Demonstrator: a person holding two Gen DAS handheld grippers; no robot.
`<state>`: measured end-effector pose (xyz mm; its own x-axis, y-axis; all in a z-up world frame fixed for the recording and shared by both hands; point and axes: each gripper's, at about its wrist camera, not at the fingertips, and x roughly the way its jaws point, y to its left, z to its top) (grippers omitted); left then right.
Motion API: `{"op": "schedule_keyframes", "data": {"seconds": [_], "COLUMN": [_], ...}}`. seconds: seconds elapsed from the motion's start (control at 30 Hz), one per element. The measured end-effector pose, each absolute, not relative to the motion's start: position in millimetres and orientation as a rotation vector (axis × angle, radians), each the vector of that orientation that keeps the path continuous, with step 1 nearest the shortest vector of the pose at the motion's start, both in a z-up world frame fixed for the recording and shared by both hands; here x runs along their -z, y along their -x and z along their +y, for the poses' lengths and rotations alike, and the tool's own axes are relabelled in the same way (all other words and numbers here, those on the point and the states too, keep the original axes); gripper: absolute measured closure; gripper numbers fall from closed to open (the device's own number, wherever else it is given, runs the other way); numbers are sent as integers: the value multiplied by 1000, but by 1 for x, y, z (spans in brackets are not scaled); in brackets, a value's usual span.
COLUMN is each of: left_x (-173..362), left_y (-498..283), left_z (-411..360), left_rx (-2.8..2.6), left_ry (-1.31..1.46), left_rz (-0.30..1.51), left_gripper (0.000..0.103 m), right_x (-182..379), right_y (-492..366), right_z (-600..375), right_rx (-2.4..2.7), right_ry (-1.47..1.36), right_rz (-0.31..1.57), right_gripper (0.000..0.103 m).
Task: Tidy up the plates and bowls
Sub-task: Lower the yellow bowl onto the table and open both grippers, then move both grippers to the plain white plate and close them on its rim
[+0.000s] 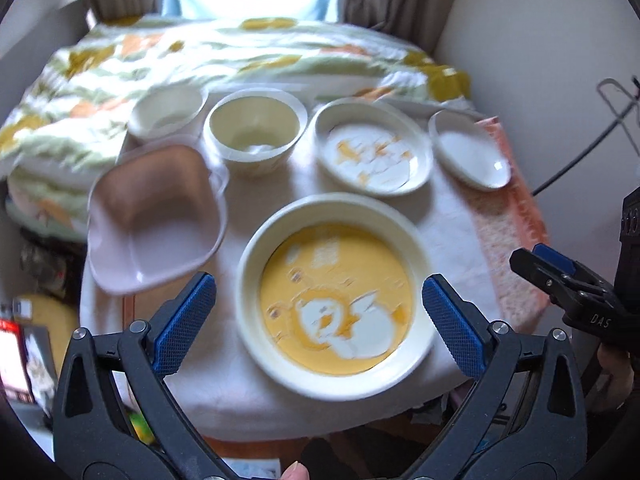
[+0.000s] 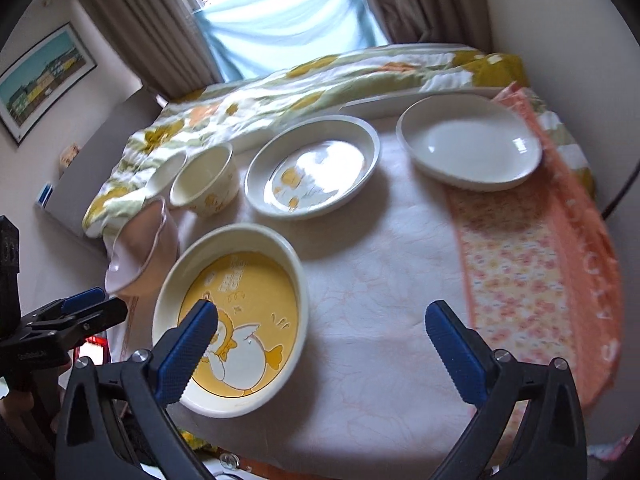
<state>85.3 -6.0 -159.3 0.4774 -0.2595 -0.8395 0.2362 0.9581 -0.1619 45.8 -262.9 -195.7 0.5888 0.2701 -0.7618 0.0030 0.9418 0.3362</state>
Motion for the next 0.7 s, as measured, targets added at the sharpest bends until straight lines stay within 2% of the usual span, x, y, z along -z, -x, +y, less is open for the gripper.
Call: {"op": "schedule_keyframes", "data": {"seconds": [0.33,0.6,0.7], "left_x": [86,78,85], "left_y": [-97,-148,-176], "left_z": [-84,-157,-184], "left_rx": [524,613,613], "left_ry": [-62,-103,-110], "left_rz": [865,820,859], "left_gripper": [0,1,1], "right_x": [125,110,116], "right_y": [-13,-9,-25], "right_z": [-319,-366,-383], "right_rx": [0,94,136], "right_ry": [-350,-400,-393], "right_rz": [756,635,641], "right_gripper": [0,0,0]}}
